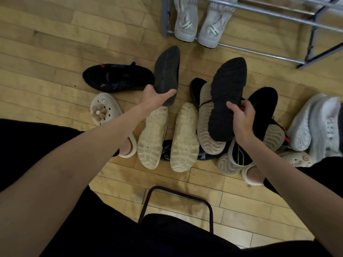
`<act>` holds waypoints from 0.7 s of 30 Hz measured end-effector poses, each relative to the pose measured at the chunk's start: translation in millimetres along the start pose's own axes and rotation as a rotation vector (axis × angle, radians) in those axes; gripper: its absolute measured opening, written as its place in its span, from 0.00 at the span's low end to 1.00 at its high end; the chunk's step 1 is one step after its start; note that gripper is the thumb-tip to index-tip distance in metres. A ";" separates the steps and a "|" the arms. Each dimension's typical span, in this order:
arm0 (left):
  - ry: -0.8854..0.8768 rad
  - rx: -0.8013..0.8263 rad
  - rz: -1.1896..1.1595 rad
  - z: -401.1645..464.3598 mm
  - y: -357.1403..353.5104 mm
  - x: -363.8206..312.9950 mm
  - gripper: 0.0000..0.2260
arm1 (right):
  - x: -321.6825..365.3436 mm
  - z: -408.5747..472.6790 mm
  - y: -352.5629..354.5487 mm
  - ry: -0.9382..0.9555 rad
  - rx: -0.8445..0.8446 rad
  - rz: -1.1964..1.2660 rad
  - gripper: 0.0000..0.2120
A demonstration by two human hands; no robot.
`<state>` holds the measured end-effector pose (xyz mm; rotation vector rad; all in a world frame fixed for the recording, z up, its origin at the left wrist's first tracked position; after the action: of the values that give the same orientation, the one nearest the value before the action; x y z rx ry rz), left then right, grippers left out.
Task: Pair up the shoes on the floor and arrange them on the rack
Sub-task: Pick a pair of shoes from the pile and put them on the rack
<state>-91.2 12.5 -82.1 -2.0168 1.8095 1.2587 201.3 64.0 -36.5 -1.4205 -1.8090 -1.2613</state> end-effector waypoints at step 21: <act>0.019 0.246 0.196 37.0 -120.0 -74.0 0.25 | -42.7 9.9 56.4 -0.022 -0.025 -0.217 0.11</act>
<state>2.8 121.5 -105.4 -1.7630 2.0971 1.0044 269.2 54.3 -56.4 -1.2821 -2.0123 -1.3837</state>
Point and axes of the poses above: each hand's wrist, its own z-axis towards the middle knuckle, its own y-axis out of the back of the hand, x = y × z, the point moved 7 cm from there along z, towards the middle knuckle, and after that the axes turned 2 degrees about -z, right-handed, at the moved point
